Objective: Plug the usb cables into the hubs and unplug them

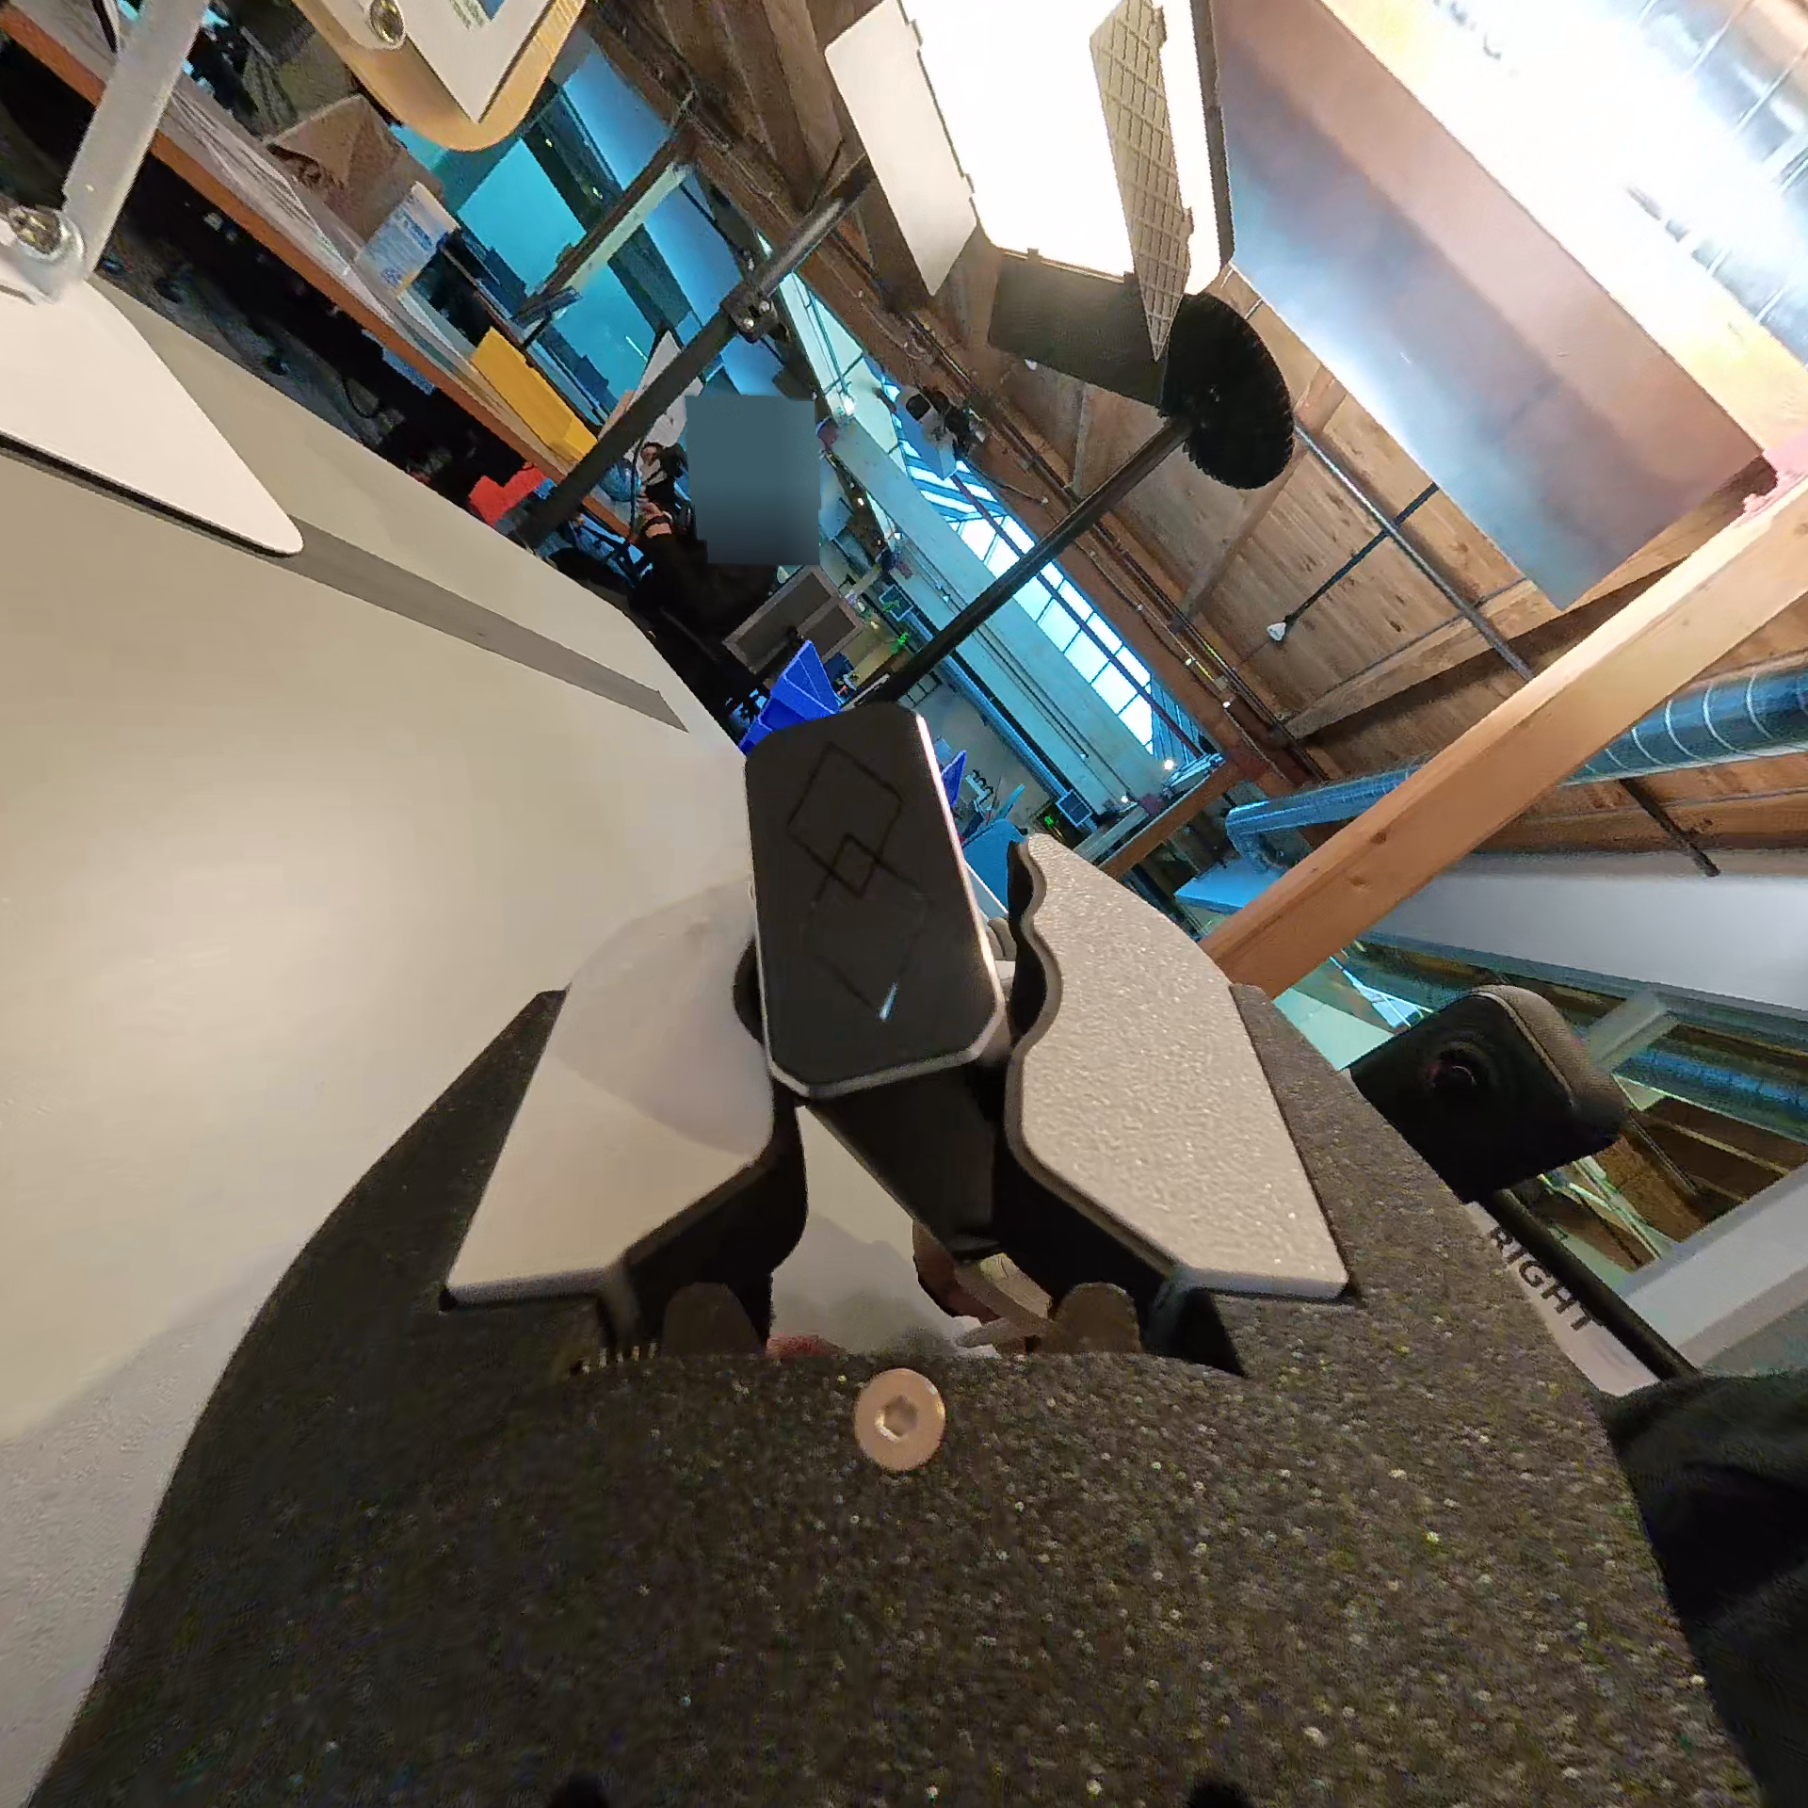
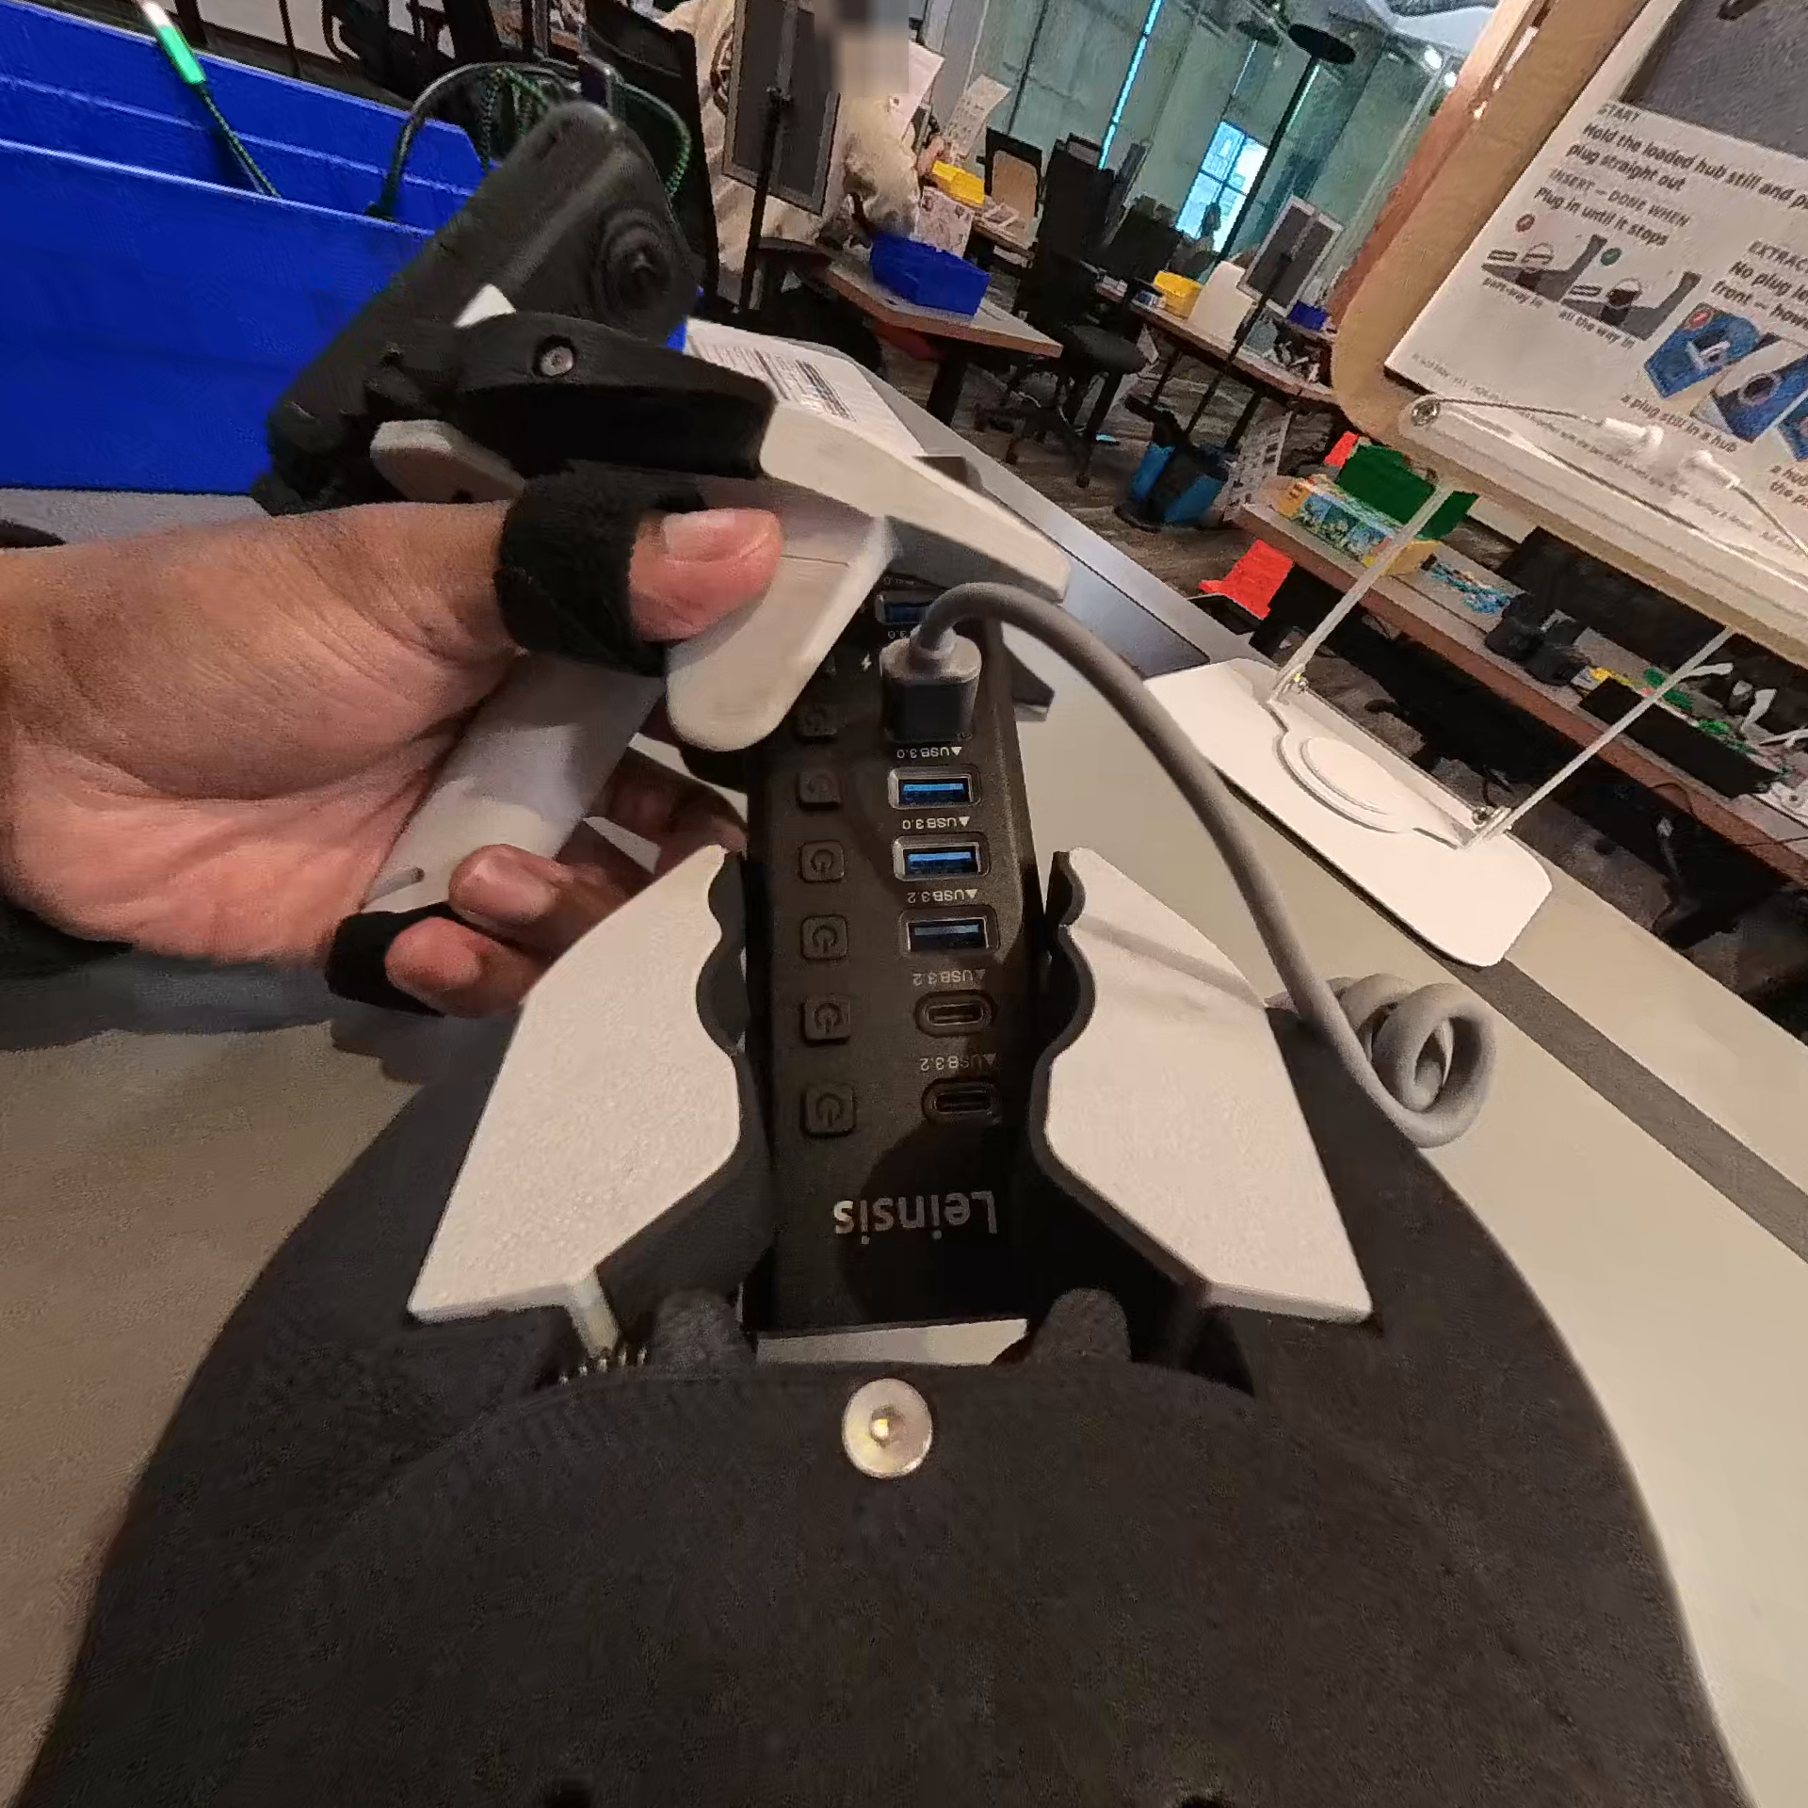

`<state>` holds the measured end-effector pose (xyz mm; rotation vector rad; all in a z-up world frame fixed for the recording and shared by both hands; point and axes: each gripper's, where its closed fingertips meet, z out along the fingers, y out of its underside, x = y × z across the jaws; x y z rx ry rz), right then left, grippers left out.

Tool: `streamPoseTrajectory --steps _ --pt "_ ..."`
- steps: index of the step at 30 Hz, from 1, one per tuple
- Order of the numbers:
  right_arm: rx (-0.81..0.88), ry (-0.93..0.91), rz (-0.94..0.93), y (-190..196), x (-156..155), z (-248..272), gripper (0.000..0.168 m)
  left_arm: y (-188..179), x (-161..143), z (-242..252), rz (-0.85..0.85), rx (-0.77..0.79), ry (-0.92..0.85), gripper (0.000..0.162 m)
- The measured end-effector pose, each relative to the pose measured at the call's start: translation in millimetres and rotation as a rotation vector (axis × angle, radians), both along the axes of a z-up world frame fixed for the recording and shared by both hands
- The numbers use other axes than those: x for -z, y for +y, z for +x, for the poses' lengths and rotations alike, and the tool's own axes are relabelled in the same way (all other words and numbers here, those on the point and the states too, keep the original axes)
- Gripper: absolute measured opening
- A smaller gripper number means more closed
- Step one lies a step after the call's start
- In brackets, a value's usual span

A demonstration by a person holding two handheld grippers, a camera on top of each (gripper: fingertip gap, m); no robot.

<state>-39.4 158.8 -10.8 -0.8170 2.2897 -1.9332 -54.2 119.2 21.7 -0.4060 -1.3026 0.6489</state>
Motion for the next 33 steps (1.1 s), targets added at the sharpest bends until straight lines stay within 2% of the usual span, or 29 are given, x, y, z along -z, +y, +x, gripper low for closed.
streamPoseTrajectory --steps 3,9,13,16,20,23,26,29,31,33 --pt "0.005 0.027 0.006 -1.6 3.1 -1.8 0.058 3.5 0.8 -0.8 -0.053 0.021 -0.033 0.042" --pt "0.025 0.099 0.048 -5.1 15.6 -0.6 0.055 2.5 -5.8 3.4 -0.308 -0.085 -0.147 0.039" --pt "-0.030 0.052 0.059 3.4 10.2 6.8 0.051 -16.4 -14.6 21.4 -0.440 -0.206 -0.187 0.039" --pt "-0.115 -0.021 0.065 14.1 0.2 19.2 0.044 -25.4 -20.1 33.6 -0.599 -0.292 -0.266 0.038" --pt "-0.209 -0.026 -0.065 30.1 -21.0 36.5 0.031 -32.0 -19.3 38.2 -0.765 -0.371 -0.407 0.038" --pt "-0.137 -0.047 -0.158 28.2 -35.2 30.6 0.025 -27.2 -18.5 35.5 -0.831 -0.385 -0.461 0.038" --pt "-0.143 -0.092 -0.258 41.3 -57.3 28.1 0.020 -26.9 -17.8 36.7 -0.880 -0.413 -0.511 0.038" --pt "-0.085 -0.048 -0.313 45.8 -75.2 20.1 0.018 -28.7 -19.8 38.3 -0.934 -0.427 -0.527 0.038" --pt "0.010 0.005 -0.226 28.5 -65.0 9.1 0.025 -22.8 -22.5 35.1 -0.982 -0.420 -0.520 0.038" --pt "0.013 0.002 -0.112 15.1 -45.2 8.2 0.029 -12.1 -24.9 29.5 -1.032 -0.401 -0.502 0.038"
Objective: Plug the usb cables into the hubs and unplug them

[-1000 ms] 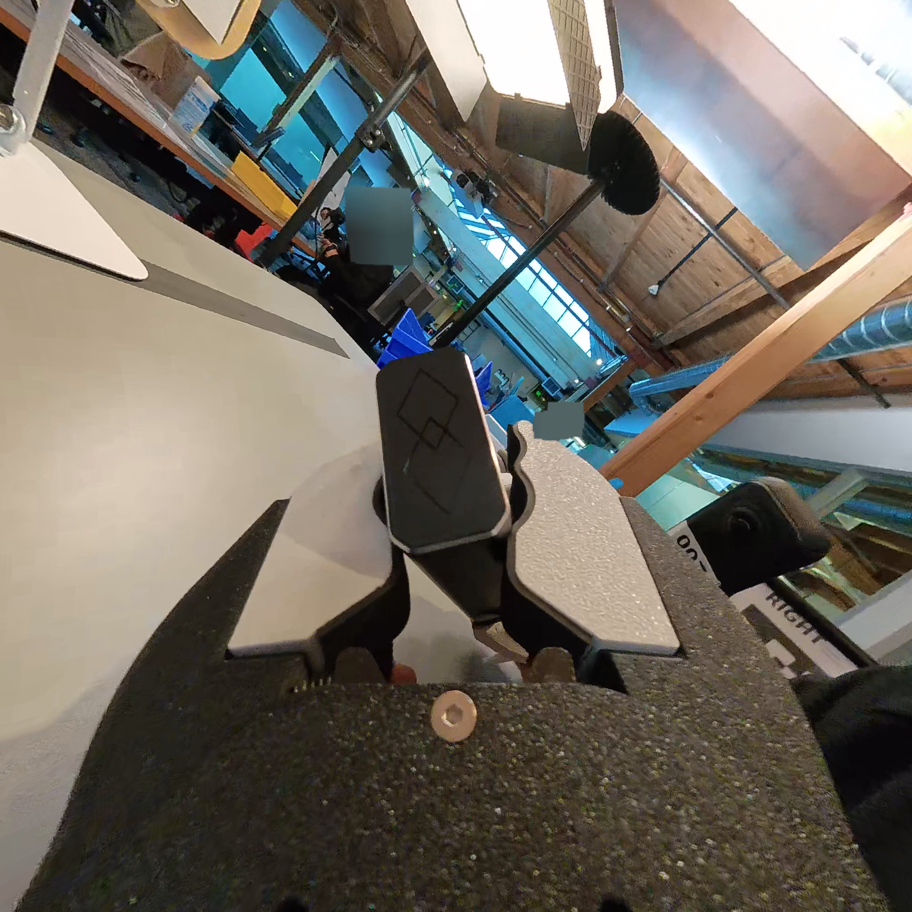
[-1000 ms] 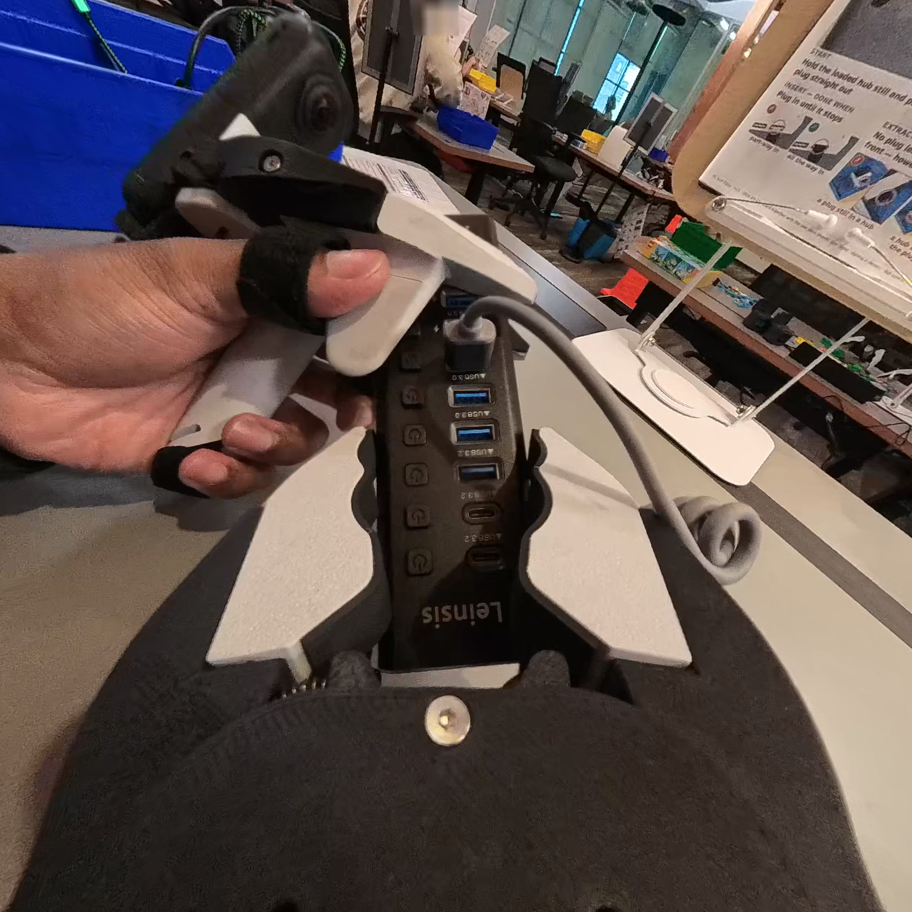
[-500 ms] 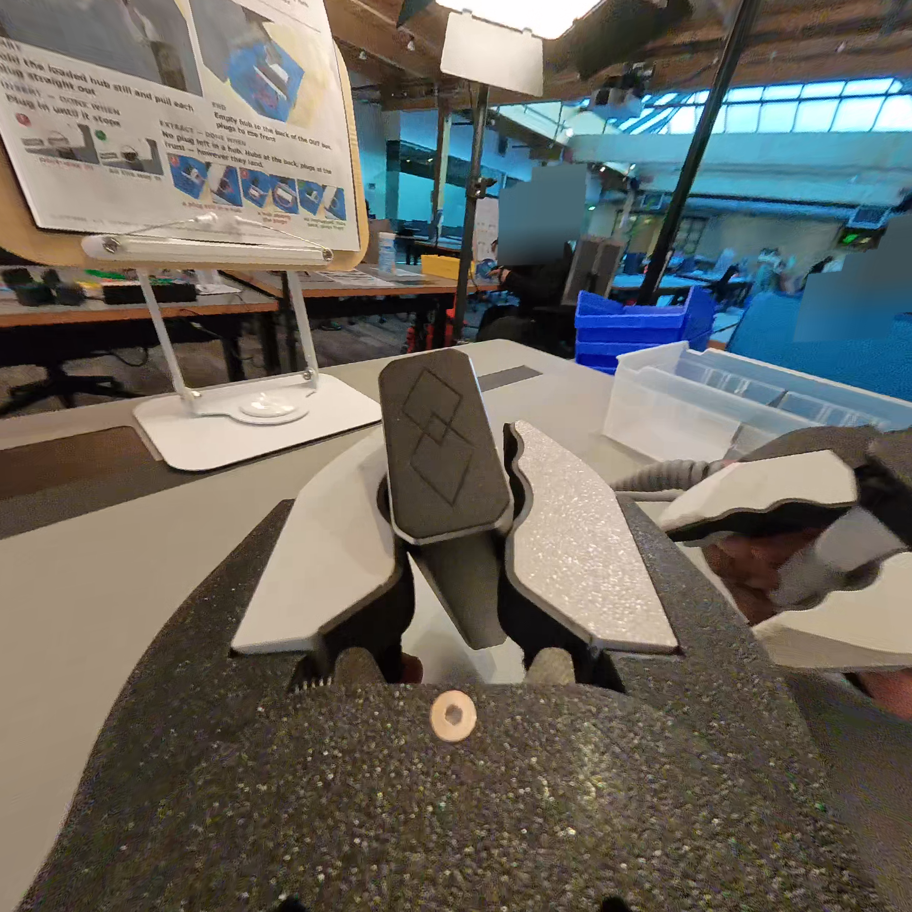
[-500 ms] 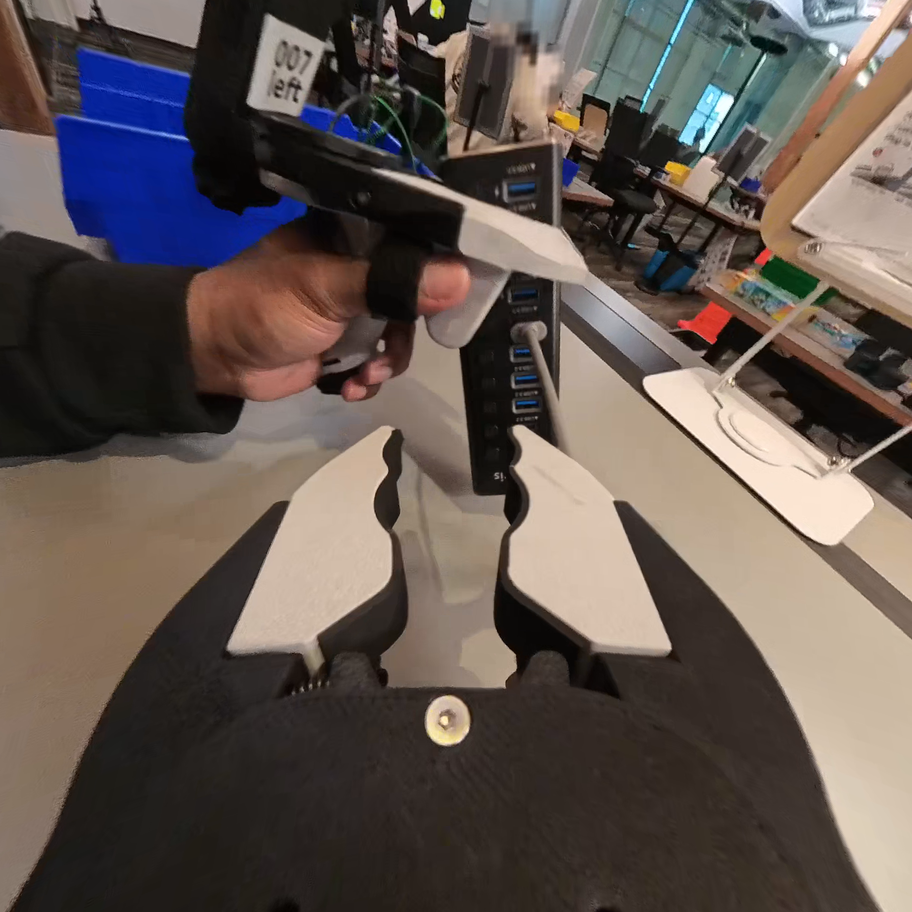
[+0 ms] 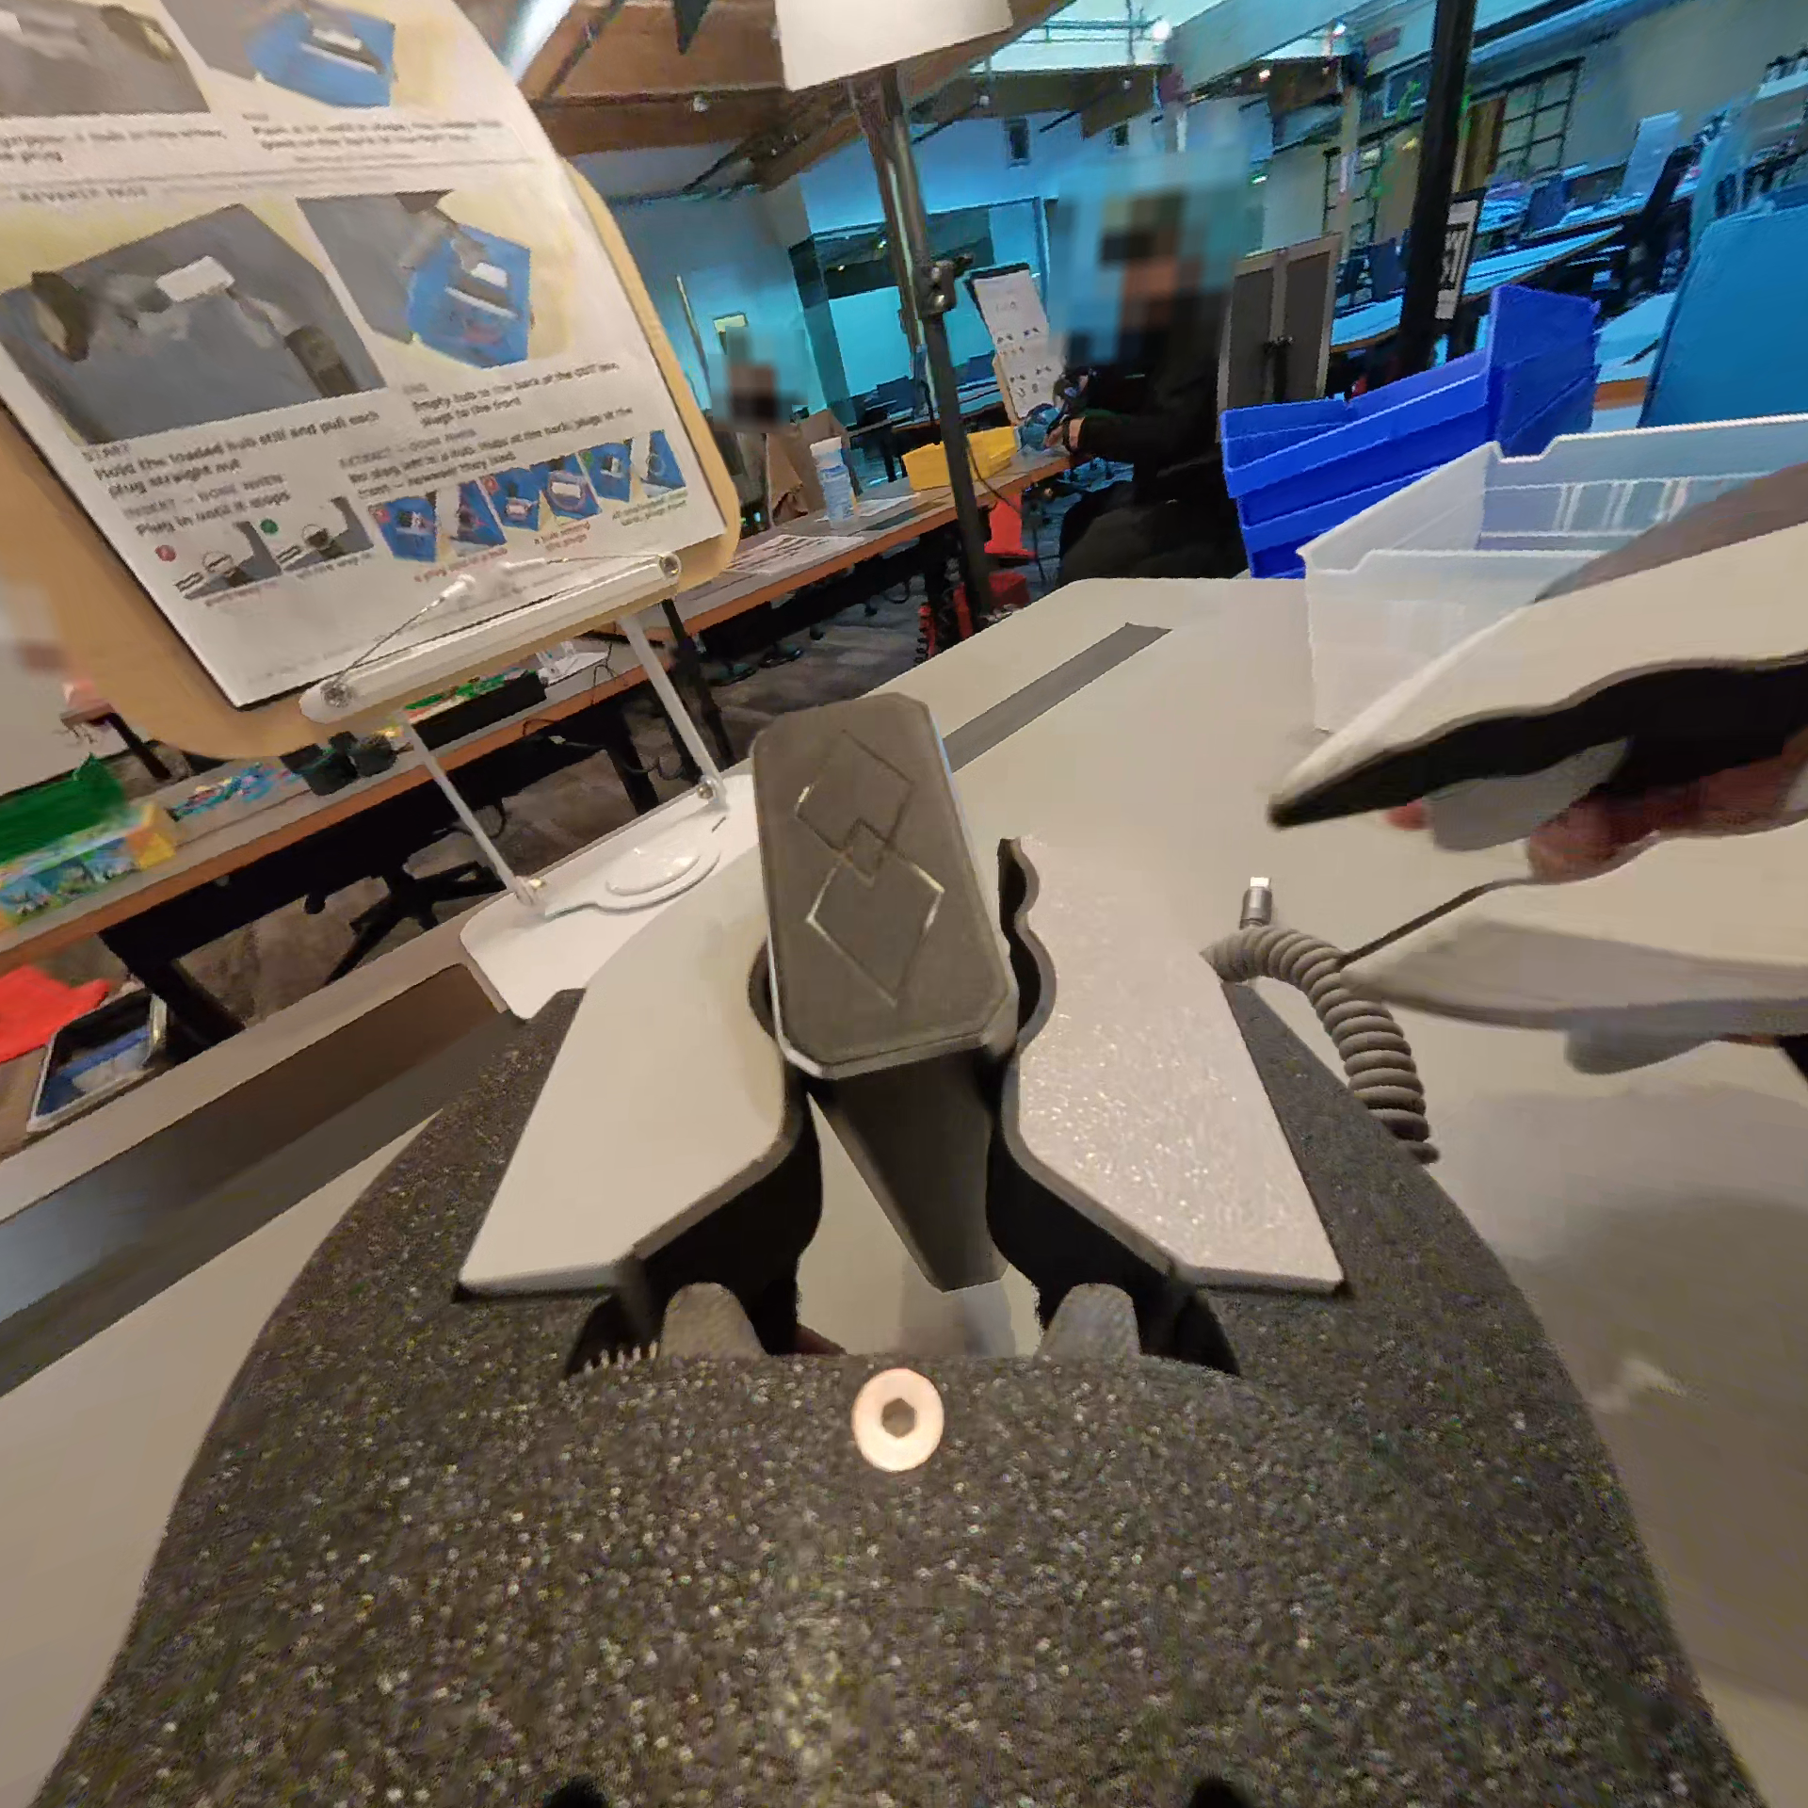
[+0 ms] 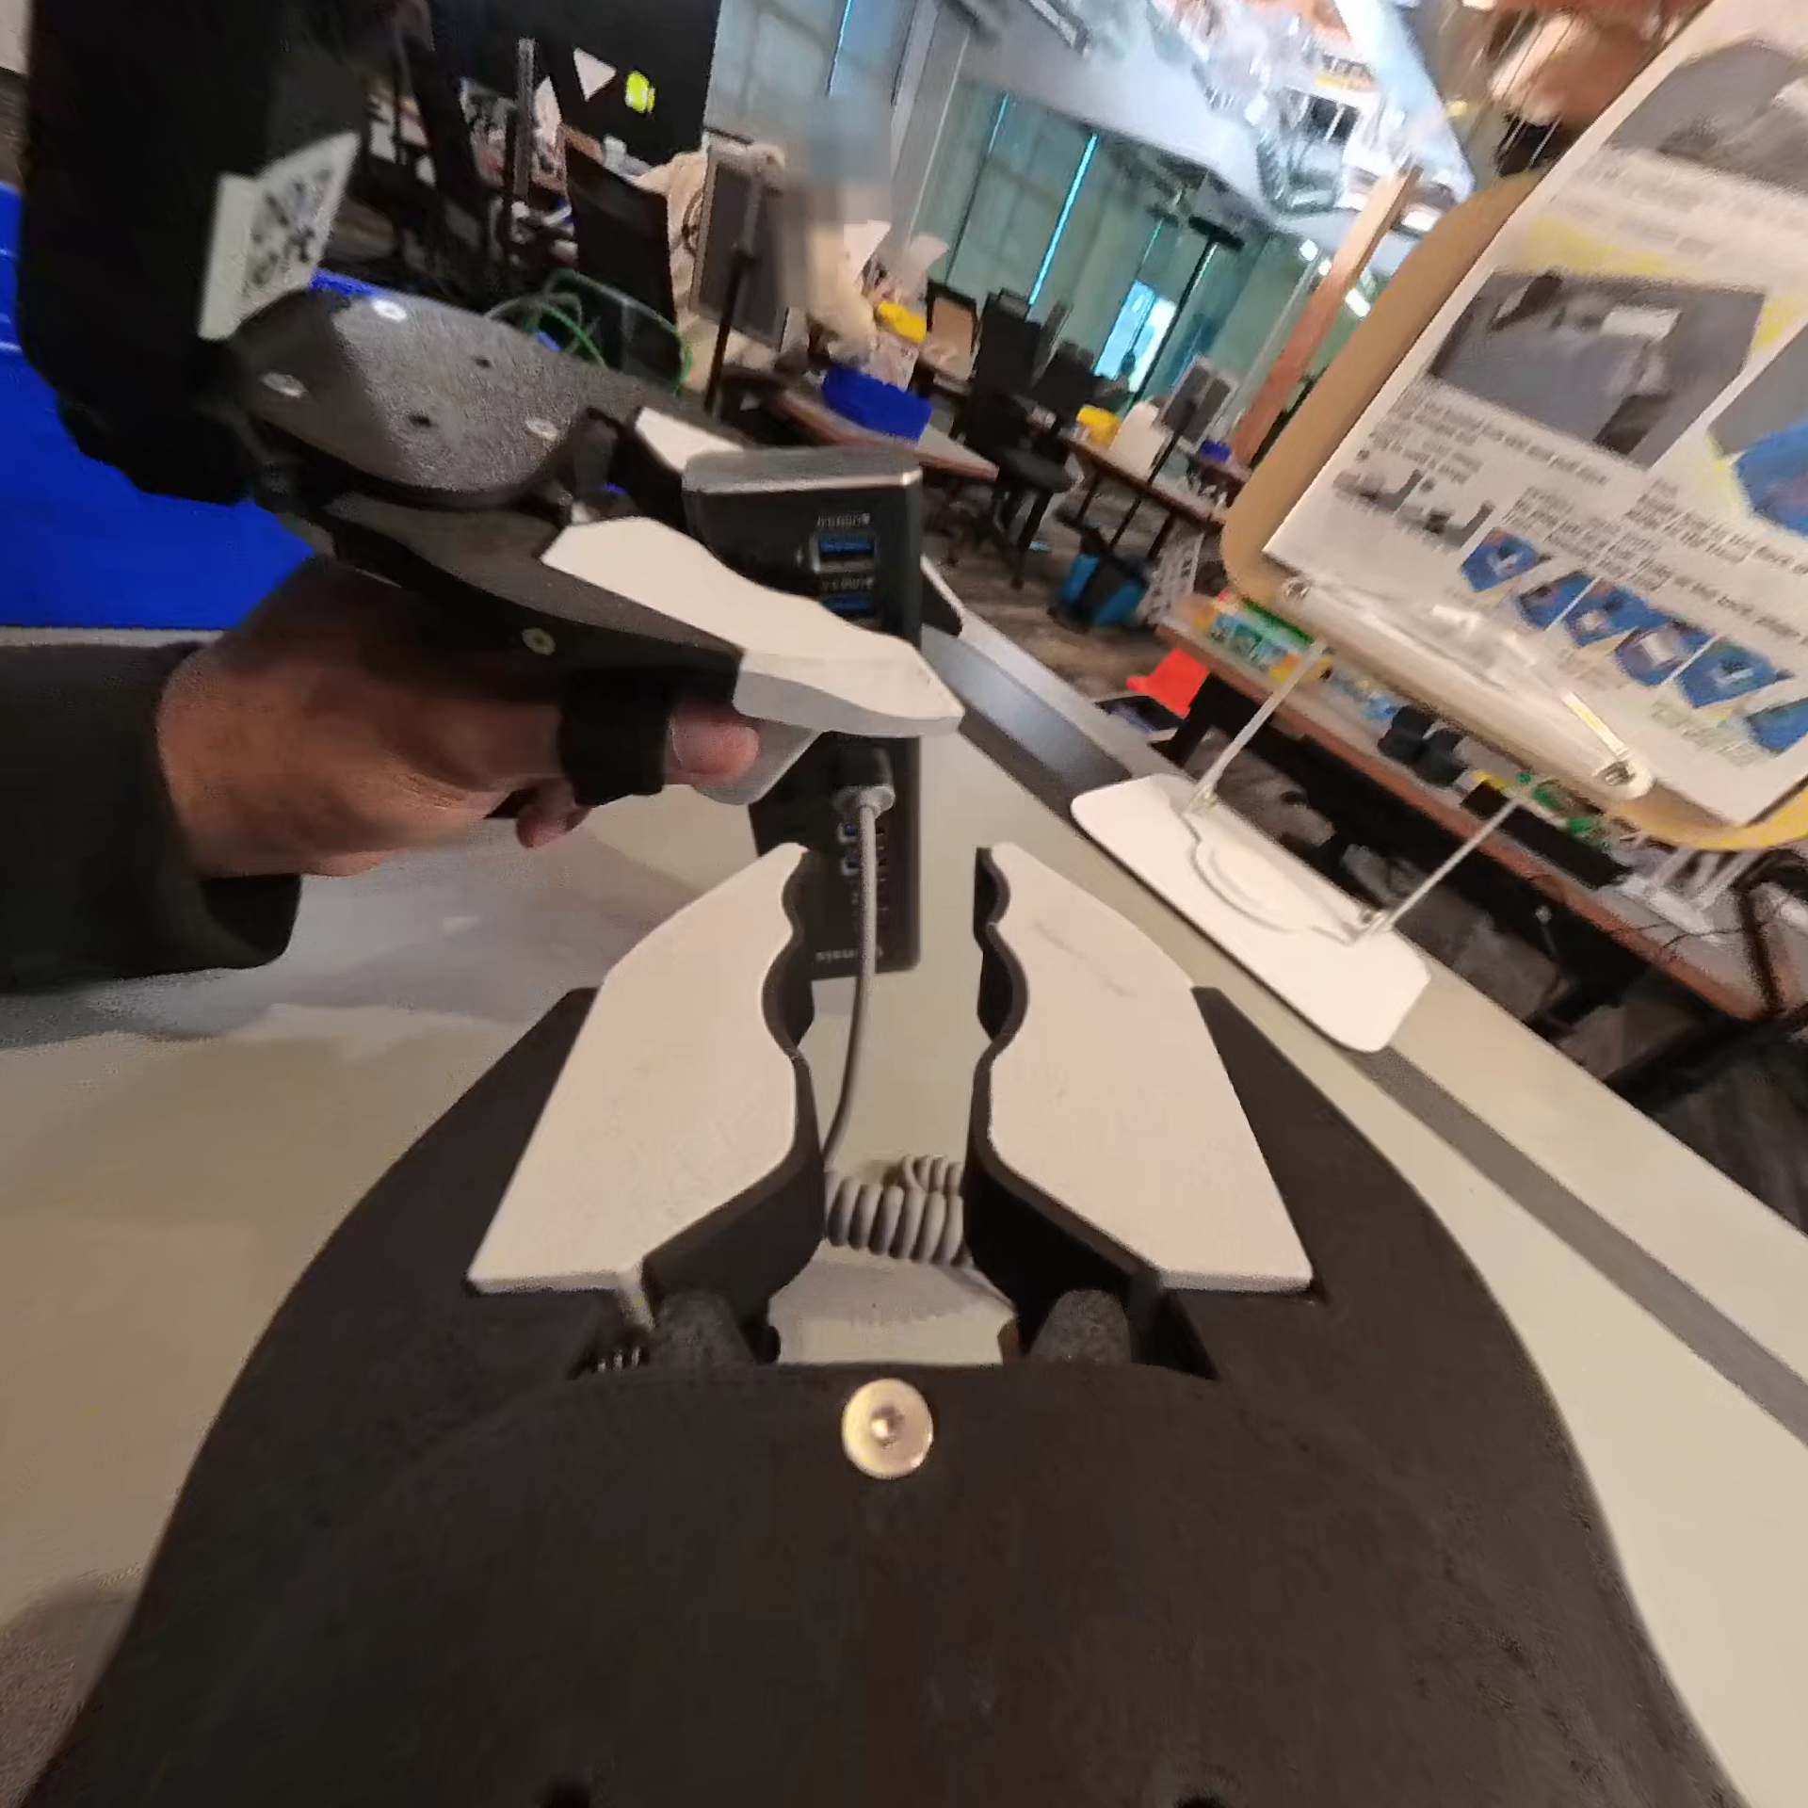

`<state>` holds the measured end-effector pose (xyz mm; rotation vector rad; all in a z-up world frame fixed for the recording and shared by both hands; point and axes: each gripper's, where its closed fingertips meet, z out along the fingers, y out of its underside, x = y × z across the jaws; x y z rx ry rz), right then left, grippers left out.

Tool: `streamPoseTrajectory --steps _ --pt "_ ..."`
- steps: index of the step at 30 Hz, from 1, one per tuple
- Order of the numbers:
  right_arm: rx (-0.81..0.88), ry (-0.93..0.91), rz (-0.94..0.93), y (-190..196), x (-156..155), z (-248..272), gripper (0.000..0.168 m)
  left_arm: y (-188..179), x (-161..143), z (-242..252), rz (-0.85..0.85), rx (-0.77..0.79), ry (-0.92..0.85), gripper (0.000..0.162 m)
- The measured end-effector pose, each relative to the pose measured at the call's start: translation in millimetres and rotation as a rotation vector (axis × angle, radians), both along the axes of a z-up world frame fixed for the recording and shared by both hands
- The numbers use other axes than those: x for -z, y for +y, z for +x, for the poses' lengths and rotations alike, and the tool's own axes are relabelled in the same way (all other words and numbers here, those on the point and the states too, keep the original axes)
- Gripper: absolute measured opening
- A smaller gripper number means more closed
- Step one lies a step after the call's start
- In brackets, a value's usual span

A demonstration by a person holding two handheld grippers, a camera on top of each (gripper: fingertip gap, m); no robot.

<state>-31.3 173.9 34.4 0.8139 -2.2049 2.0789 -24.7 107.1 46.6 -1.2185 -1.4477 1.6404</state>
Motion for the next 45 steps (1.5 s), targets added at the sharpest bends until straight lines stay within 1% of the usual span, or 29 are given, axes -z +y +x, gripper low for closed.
streamPoseTrajectory --steps 1,2,4,8,12,14,20,23,24,25,26,27,28,30,31,32,33,35,36,37,38,39,40,41,42,43,44,45 --pt "-0.020 -0.027 0.046 -3.4 9.0 1.8 0.028 5.2 -0.2 -2.9 -0.015 0.014 -0.004 0.038" --pt "-0.043 -0.051 0.091 -5.8 17.8 3.6 0.023 11.0 -0.1 -6.4 -0.029 0.032 -0.007 0.038" --pt "-0.029 -0.071 0.156 -12.1 30.5 -1.4 0.023 22.5 0.2 -12.7 -0.049 0.073 -0.004 0.038" --pt "-0.028 -0.047 0.158 -14.1 34.0 -5.3 0.024 38.1 5.4 -24.0 -0.050 0.128 -0.010 0.038" --pt "-0.004 0.041 0.186 -13.3 44.3 -6.4 0.010 40.3 11.5 -28.9 -0.050 0.133 -0.025 0.038" --pt "-0.007 0.053 0.204 -12.7 46.6 -6.5 0.004 38.9 11.7 -28.0 -0.065 0.122 -0.032 0.038" --pt "-0.029 0.076 0.200 -5.6 41.4 -7.5 0.001 43.6 6.2 -25.9 -0.141 0.130 -0.040 0.038" --pt "-0.028 -0.013 0.218 -5.2 35.6 -13.4 0.001 44.9 3.0 -28.5 -0.191 0.110 -0.051 0.037" --pt "-0.017 0.023 0.193 -4.4 35.4 -12.4 0.001 44.0 2.9 -28.5 -0.159 0.118 -0.044 0.037" --pt "-0.007 0.099 0.153 -3.1 35.7 -10.0 0.000 44.1 4.0 -27.6 -0.118 0.135 -0.030 0.037" --pt "0.004 0.174 0.123 -2.2 37.1 -9.6 0.001 45.0 6.7 -27.7 -0.101 0.149 -0.033 0.037" --pt "0.002 0.203 0.123 -1.8 39.4 -11.0 0.001 46.5 8.9 -28.1 -0.117 0.149 -0.046 0.037" --pt "0.006 0.188 0.133 -3.2 40.1 -15.8 0.001 46.7 10.1 -29.2 -0.141 0.134 -0.061 0.036" --pt "0.015 0.075 0.178 -5.8 38.1 -20.0 0.001 43.1 8.9 -32.7 -0.123 0.121 -0.050 0.036" --pt "0.028 0.084 0.164 -5.3 36.3 -17.6 0.001 41.7 7.3 -31.6 -0.086 0.137 -0.029 0.036" --pt "0.023 0.134 0.131 -3.5 34.8 -13.5 0.001 42.9 6.3 -28.9 -0.061 0.163 -0.011 0.036" --pt "0.016 0.167 0.119 -2.9 34.7 -14.2 0.001 43.9 8.2 -27.0 -0.069 0.163 -0.023 0.036" --pt "0.014 0.090 0.170 -4.1 36.5 -16.8 0.001 43.0 8.7 -28.5 -0.110 0.132 -0.043 0.036" --pt "0.022 0.101 0.152 -3.2 35.5 -13.2 0.001 42.2 6.3 -28.1 -0.085 0.147 -0.028 0.035" --pt "0.020 0.159 0.113 -1.6 34.1 -9.8 0.001 43.3 4.9 -26.3 -0.060 0.171 -0.011 0.036" --pt "0.015 0.188 0.100 -0.8 33.6 -12.3 0.001 40.6 7.1 -24.3 -0.068 0.147 -0.022 0.036" --pt "0.062 0.160 0.101 -2.5 30.1 -28.0 0.001 22.8 8.6 -16.1 -0.102 0.036 -0.046 0.035" --pt "0.122 0.071 0.109 -3.5 22.3 -50.6 0.001 3.4 6.2 -2.8 -0.102 -0.030 -0.044 0.035" --pt "0.111 -0.032 0.107 0.0 13.2 -60.9 0.000 -14.1 -1.9 13.8 -0.010 -0.057 0.039 0.034" --pt "0.050 -0.050 0.074 7.0 6.3 -54.4 0.001 -25.8 -9.6 27.3 0.055 -0.063 0.116 0.034" --pt "0.009 0.002 0.045 12.5 6.5 -41.6 0.001 -33.0 -11.6 34.0 0.069 -0.081 0.129 0.034" --pt "-0.012 0.030 0.048 14.1 9.8 -29.8 0.001 -36.3 -9.7 35.1 0.061 -0.097 0.107 0.034" --pt "-0.033 0.008 0.066 14.0 10.1 -21.1 0.001 -36.3 -7.0 33.2 0.058 -0.095 0.089 0.034"
